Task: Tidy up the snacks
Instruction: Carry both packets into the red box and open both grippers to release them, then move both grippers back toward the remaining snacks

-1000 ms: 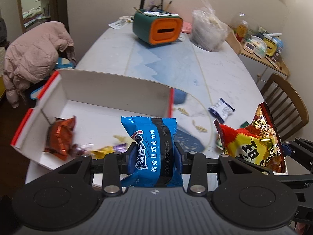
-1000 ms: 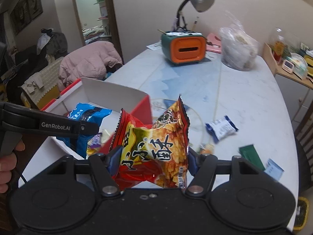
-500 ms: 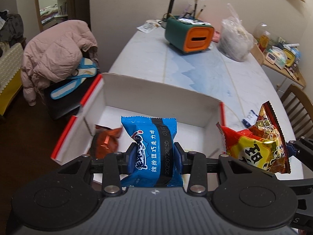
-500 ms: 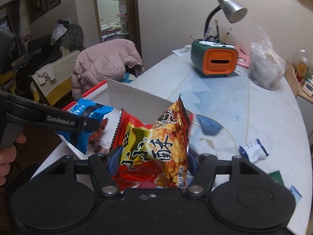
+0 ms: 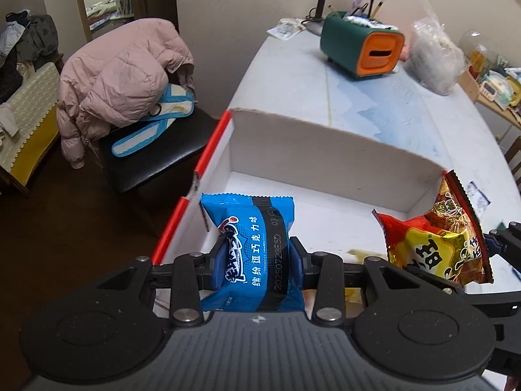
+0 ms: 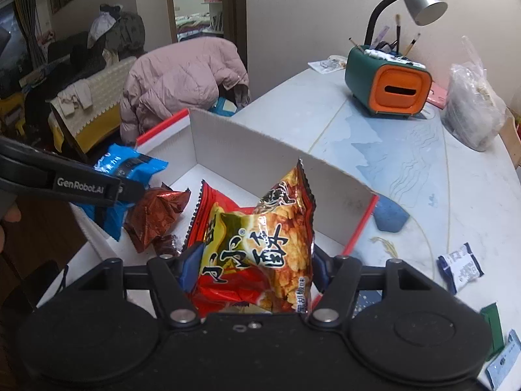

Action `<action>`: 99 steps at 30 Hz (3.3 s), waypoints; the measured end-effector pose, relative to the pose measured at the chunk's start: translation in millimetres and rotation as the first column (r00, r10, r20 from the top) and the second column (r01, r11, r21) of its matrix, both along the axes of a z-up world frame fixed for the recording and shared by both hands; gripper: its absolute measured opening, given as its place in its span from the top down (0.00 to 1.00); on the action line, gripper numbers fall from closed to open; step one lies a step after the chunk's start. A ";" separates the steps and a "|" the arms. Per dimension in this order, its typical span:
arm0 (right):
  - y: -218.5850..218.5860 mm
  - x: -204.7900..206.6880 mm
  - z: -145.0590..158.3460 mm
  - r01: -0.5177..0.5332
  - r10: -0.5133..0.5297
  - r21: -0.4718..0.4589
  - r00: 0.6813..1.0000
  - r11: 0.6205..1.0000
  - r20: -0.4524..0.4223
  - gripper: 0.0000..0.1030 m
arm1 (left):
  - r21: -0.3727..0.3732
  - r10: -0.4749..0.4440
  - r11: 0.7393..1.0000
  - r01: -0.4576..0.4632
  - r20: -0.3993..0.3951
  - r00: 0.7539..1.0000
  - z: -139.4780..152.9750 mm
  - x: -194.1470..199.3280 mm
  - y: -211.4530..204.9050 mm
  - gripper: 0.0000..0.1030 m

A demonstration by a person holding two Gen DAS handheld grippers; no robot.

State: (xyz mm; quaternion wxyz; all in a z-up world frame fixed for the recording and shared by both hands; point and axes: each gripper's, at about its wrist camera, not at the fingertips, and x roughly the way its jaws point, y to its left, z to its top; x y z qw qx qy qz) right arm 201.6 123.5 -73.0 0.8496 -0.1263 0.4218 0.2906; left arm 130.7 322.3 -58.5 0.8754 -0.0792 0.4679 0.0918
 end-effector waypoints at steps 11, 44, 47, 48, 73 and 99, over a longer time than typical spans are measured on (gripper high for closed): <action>23.0 18.8 -36.6 -0.011 0.008 -0.058 0.998 0.998 -0.056 0.38 | 0.034 -0.041 0.999 0.042 -0.041 0.998 -29.7 16.1 5.0 0.63; 5.5 1.7 -16.0 -0.009 0.009 0.012 1.000 1.000 -0.023 0.22 | 0.033 -0.124 0.992 0.123 0.016 0.992 -18.0 -5.4 -19.1 0.54; -1.2 -3.8 -5.9 -0.006 0.006 0.030 1.000 1.000 -0.005 0.22 | 0.030 -0.136 0.990 0.135 0.044 0.990 -9.1 -9.2 -23.3 0.49; -3.5 -6.0 -2.2 -0.006 0.005 0.036 1.000 0.999 0.005 0.22 | 0.030 -0.140 0.990 0.138 0.054 0.989 -6.1 -11.3 -25.9 0.47; -109.0 -41.0 45.9 0.094 -0.104 0.137 0.992 0.986 0.067 0.10 | -0.002 -0.258 0.965 0.261 0.147 0.955 34.9 -29.8 -117.0 0.40; -288.6 -44.3 23.7 0.356 -0.365 0.163 0.931 0.920 0.027 0.00 | -0.064 -0.372 0.922 0.382 0.130 0.919 7.9 -13.0 -259.3 0.28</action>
